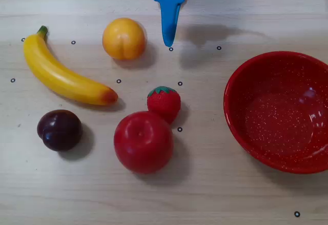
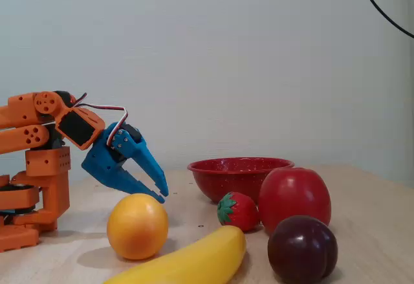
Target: Put the peach in the red bowl.
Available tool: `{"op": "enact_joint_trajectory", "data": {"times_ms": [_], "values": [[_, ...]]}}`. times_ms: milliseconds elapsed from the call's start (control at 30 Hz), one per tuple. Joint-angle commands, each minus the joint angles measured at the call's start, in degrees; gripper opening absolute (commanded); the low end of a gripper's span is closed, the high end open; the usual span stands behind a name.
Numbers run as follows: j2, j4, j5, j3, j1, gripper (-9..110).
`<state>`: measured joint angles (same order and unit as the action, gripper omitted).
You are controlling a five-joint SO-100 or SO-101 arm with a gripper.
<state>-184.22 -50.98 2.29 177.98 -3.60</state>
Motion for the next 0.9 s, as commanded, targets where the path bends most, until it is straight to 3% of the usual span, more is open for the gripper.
{"op": "enact_joint_trajectory", "data": {"times_ms": [0, 433, 667, 867], "values": [[-0.9, 0.9, -0.2, 0.7, 0.4, 0], [3.0, 4.8, 0.8, -0.4, 0.4, 0], [32.9, 8.6, 0.3, -24.7, -0.4, 0], [46.7, -0.9, 5.5, -45.0, -1.6, 0]]}}
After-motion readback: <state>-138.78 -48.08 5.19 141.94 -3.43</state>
